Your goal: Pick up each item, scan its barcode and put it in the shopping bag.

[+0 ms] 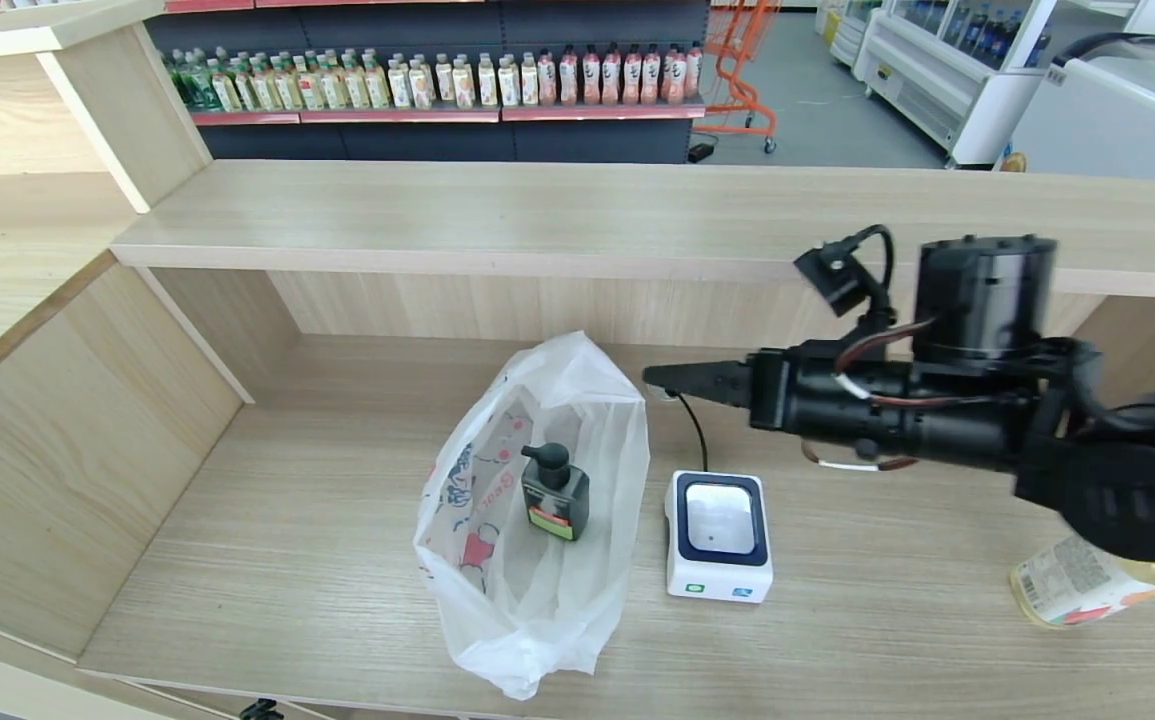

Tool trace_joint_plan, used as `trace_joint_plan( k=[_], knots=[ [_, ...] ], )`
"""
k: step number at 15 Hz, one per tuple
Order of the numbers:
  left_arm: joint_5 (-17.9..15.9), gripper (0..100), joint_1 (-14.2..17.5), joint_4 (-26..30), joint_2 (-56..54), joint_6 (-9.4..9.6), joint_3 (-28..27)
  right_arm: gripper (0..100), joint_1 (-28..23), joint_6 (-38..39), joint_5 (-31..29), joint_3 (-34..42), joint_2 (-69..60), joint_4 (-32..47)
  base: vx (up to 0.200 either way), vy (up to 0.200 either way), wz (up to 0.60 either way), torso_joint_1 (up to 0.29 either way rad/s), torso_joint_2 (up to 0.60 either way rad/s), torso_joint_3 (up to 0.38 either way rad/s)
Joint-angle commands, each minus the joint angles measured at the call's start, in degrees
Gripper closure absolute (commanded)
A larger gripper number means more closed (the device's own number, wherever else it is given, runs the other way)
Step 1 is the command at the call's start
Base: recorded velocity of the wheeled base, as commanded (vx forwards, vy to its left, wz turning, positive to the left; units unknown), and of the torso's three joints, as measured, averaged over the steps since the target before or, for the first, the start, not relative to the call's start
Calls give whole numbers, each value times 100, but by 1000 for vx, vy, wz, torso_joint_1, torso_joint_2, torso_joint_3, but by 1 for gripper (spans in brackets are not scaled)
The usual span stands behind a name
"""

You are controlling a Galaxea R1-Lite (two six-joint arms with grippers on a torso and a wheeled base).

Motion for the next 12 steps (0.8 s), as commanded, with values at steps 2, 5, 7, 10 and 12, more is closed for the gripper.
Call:
trace_joint_plan(
  k=[2, 5, 7, 10, 12],
  knots=[
    [1, 0, -4, 1, 0, 2, 0, 0, -811, -882, -253, 991, -2107, 1210, 0, 0, 0, 0, 0, 0],
    [1, 0, 5, 1, 0, 2, 0, 0, -1005, -926, -473, 1448, -2485, 1236, 0, 0, 0, 0, 0, 0],
    [1, 0, 5, 1, 0, -7, 0, 0, -1128, -935, -482, 1694, -2687, 1245, 0, 0, 0, 0, 0, 0],
    [1, 0, -4, 1, 0, -15, 0, 0, -1365, -944, -482, 1888, -2810, 1351, -133, 0, 0, 3, 0, -2],
    [1, 0, 5, 1, 0, -7, 0, 0, -1646, -944, -499, 1932, -2915, 1526, -200, 0, 0, 12, 5, 2]
  ],
)
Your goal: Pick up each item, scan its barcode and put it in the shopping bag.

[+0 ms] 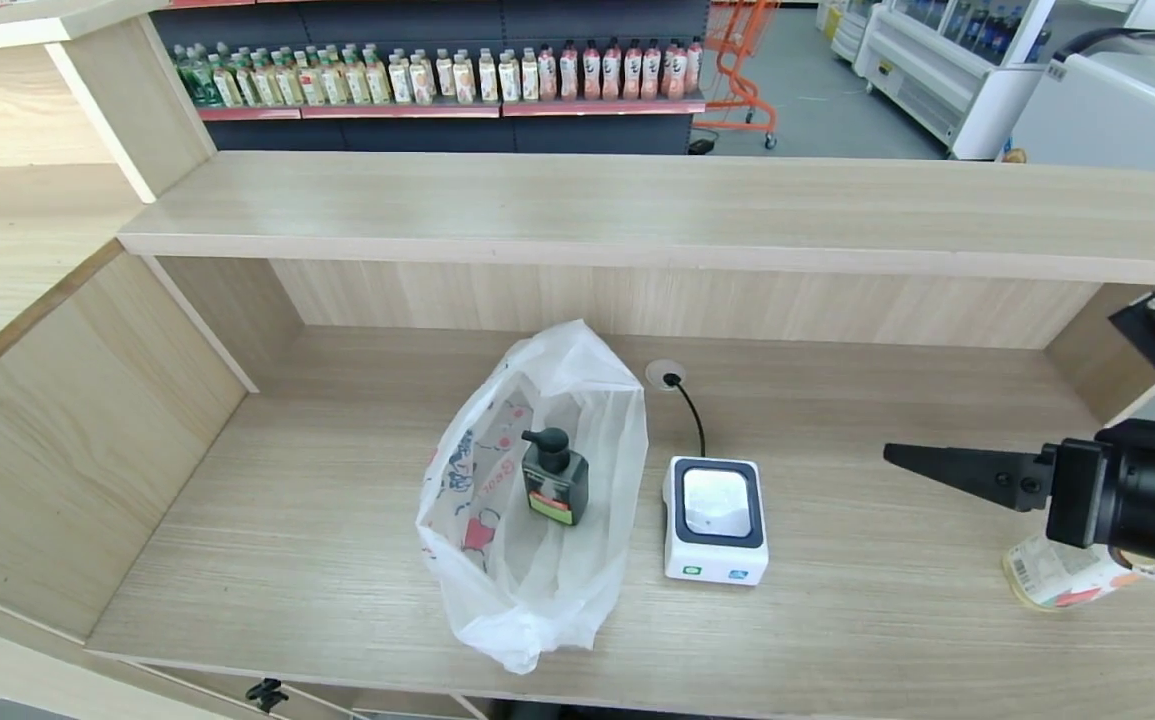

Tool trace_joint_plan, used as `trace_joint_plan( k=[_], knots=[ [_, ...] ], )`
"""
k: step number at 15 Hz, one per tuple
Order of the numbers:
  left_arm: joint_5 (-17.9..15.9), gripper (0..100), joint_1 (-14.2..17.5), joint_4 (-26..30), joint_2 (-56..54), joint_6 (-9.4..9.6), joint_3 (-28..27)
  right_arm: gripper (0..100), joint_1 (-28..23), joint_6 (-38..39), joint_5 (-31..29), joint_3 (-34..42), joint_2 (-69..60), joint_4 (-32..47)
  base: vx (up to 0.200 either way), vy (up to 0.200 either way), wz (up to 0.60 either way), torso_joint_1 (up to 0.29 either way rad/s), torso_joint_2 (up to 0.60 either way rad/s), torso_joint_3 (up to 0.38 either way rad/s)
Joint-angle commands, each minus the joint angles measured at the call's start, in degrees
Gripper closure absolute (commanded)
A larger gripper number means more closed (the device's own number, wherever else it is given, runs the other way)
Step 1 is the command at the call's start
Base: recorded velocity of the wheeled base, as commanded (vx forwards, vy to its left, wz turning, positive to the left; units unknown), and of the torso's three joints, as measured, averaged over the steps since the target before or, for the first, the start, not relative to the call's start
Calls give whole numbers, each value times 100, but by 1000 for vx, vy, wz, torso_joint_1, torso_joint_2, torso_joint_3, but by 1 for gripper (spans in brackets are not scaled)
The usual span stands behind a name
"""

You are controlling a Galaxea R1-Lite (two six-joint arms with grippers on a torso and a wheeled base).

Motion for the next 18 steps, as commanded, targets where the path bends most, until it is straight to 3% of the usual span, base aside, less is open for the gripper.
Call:
trace_joint_plan(
  k=[1, 5, 8, 13, 18],
  knots=[
    [3, 0, -1, 0, 0, -4, 0, 0, -187, -8, -10, 59, -197, 39, -200, 0, 0, -12, 2, 2],
    [3, 0, -1, 0, 0, -4, 0, 0, -292, -43, -344, 296, -487, 83, 0, 0, 0, 0, 0, 0],
    [3, 0, -1, 0, 0, -4, 0, 0, -389, -377, -1231, 533, -715, 294, 0, -200, 0, 7, 4, 5],
    [3, 0, -1, -9, 0, -31, 0, 0, -398, -386, -1328, 674, -1295, 1058, 0, -200, 0, 2, 1, 1],
    [3, 0, -1, -9, 0, -31, 0, 0, -389, -394, -2084, 674, -1348, 1726, 0, -200, 0, -1, 3, 1]
  ],
)
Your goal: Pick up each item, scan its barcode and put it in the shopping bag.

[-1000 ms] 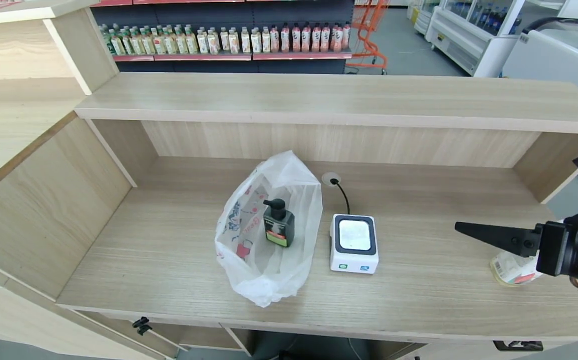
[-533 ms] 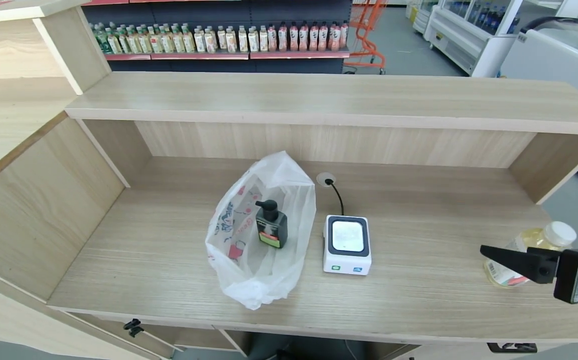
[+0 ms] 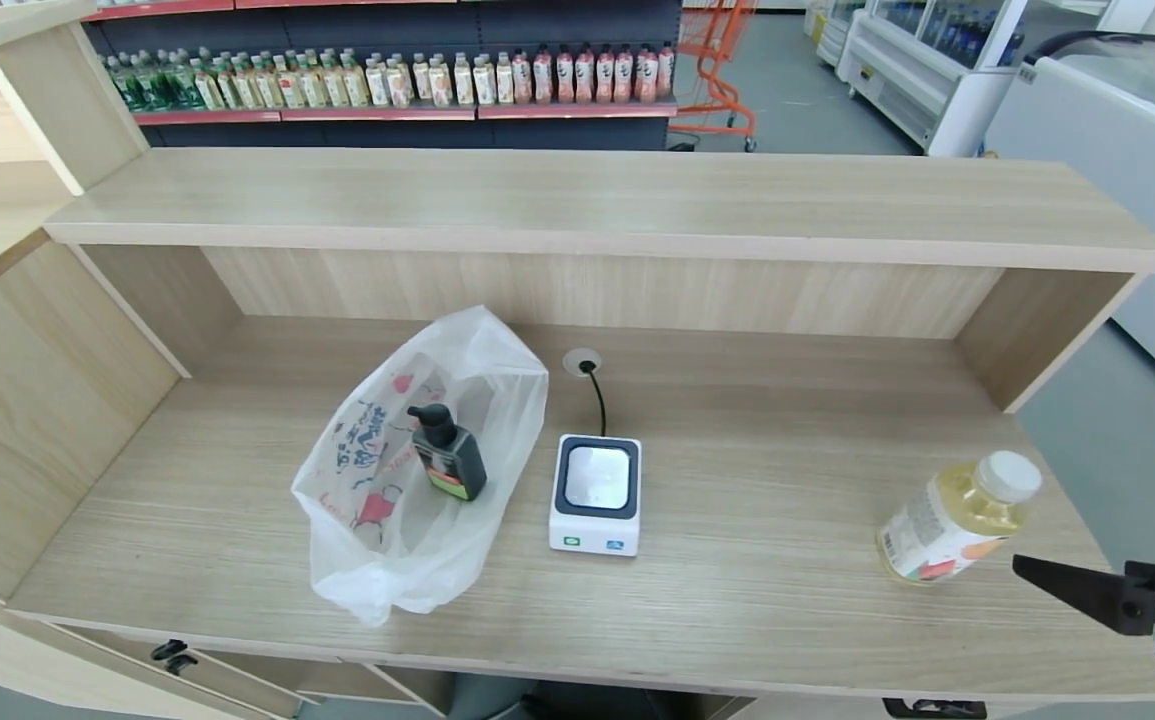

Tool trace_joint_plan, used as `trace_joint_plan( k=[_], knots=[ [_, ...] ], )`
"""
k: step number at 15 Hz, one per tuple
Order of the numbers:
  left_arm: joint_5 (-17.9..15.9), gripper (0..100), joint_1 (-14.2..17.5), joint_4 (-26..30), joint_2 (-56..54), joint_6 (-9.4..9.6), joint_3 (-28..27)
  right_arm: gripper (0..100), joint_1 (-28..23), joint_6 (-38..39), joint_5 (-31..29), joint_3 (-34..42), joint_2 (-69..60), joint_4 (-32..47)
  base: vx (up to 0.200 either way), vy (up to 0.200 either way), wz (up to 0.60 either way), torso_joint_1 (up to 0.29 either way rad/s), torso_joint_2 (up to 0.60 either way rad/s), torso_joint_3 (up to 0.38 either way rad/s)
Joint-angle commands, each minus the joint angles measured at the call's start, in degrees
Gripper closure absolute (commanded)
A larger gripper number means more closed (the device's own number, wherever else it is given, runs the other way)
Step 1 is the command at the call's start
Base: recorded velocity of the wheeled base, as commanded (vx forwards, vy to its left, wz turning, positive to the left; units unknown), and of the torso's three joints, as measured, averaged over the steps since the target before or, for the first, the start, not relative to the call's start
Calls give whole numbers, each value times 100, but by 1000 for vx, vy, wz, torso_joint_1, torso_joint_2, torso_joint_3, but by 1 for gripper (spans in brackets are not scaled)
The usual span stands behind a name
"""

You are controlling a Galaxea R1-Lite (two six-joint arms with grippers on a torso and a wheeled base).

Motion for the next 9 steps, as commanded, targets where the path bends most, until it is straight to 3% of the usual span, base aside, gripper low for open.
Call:
trace_joint_plan(
  k=[1, 4, 9],
  knots=[
    [1, 0, 1, -3, 0, 10, 0, 0, -1, -1, -180, -7, -47, 223, 0, -200, 0, 7, 7, 2],
    [1, 0, 10, 6, 0, 27, 0, 0, -1, 8, -707, -16, -12, 601, 0, 0, 0, 0, 0, 0],
    [1, 0, 1, 6, 0, 27, 0, 0, -1, 26, -1700, 45, 533, 531, 0, 0, 0, 0, 0, 0]
  ],
)
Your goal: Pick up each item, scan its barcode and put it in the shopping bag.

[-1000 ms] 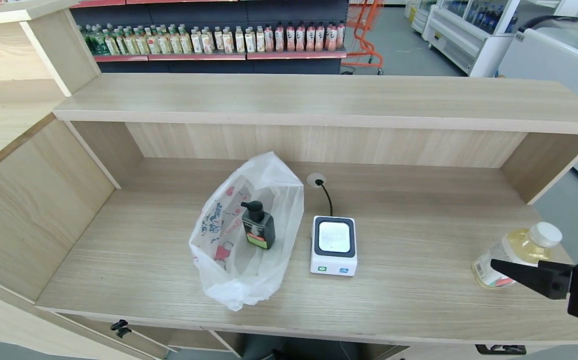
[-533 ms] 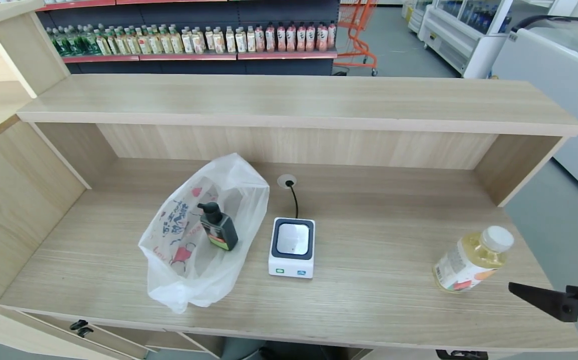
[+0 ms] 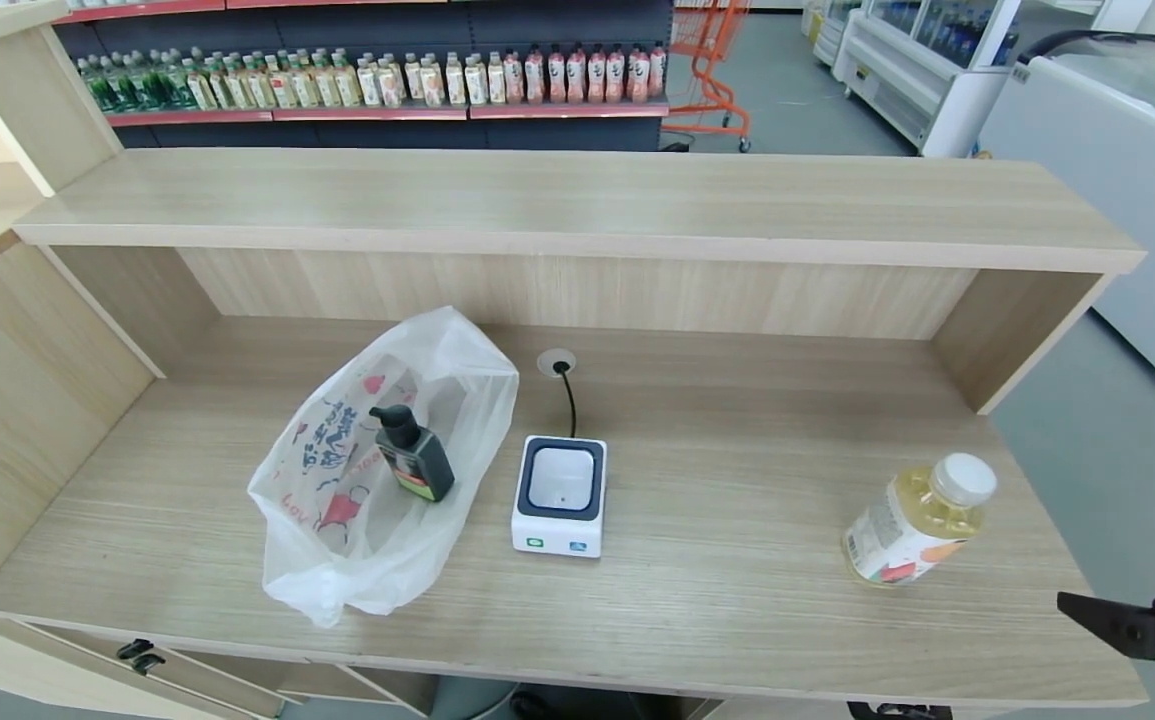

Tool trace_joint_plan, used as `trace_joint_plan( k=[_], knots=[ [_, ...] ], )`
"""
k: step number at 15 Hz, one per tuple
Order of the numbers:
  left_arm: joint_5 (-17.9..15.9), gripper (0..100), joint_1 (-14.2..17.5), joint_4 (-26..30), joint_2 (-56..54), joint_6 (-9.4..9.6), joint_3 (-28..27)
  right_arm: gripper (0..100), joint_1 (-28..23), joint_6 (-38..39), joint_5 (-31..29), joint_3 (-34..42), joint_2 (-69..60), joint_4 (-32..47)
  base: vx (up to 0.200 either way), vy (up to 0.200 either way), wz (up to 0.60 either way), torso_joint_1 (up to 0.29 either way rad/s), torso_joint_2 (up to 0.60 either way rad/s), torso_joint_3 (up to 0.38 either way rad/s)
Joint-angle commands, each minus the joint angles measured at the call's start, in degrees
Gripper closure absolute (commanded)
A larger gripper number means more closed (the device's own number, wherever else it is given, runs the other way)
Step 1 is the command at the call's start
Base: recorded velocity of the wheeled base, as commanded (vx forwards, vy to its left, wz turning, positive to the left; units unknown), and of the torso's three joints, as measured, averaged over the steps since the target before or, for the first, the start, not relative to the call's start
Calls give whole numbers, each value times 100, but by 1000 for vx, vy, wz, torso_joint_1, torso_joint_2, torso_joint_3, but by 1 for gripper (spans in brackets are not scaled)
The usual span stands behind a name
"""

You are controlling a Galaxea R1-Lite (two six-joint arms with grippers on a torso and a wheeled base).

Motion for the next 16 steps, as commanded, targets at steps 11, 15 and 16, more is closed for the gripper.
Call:
trace_joint_plan(
  k=[11, 15, 16],
  knots=[
    [3, 0, 7, 1, 0, 2, 0, 0, 688, 36, -87, 893, 2395, -3619, 0, 0, 0, 0, 0, 0],
    [3, 0, -1, 1, 0, 2, 0, 0, 820, 19, -96, 945, 3081, -4498, 0, 0, 0, 0, 0, 0],
    [3, 0, -1, 1, 0, 2, 0, 0, 820, 10, -105, 989, 3195, -4683, 0, 0, 0, 0, 0, 0]
  ],
)
